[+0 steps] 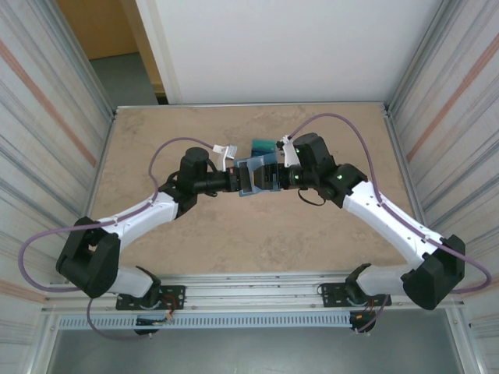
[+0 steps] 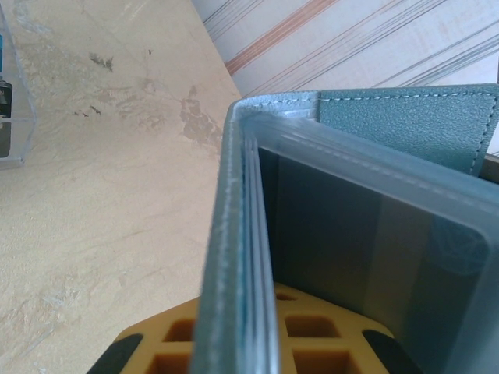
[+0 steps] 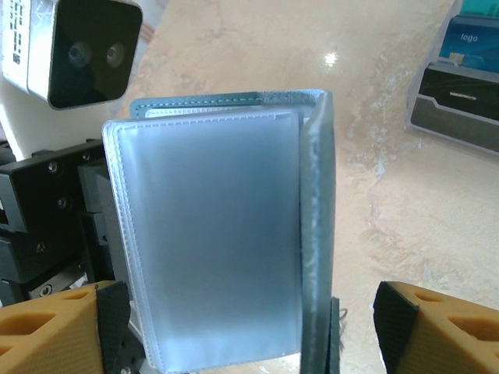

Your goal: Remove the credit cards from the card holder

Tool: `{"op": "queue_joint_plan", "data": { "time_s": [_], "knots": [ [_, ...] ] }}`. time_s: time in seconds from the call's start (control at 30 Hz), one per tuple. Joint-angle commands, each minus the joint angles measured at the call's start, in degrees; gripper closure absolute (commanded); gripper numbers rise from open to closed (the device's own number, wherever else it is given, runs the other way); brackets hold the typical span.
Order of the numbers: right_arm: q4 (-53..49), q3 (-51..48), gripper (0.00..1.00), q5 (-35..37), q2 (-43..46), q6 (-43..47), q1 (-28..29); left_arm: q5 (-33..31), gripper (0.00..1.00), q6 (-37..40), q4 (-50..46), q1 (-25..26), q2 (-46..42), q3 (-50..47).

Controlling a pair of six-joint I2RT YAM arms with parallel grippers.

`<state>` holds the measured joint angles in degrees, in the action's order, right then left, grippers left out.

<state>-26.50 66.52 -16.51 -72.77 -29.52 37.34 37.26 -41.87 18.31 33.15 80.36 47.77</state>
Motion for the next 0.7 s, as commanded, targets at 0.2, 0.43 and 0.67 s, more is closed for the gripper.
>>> {"op": "queue_joint_plan", "data": {
  "time_s": [0.2, 0.43, 0.67],
  "knots": [
    [0.95, -1.14, 0.19, -0.19, 1.28, -0.74, -0.77, 2.02, 1.00, -0.08, 3.22, 0.53, -1.21, 0.58],
    [0.95, -0.56, 0.16, -0.83, 0.85, -0.28, 0.28, 1.77, 1.00, -0.14, 3.06, 0.54, -0.99, 0.51],
    [0.86, -0.20, 0.14, -1.10, 0.86, 0.20, 0.83, 1.77, 1.00, -0.23, 3.34, 0.52, -0.65, 0.57]
  ]
}}
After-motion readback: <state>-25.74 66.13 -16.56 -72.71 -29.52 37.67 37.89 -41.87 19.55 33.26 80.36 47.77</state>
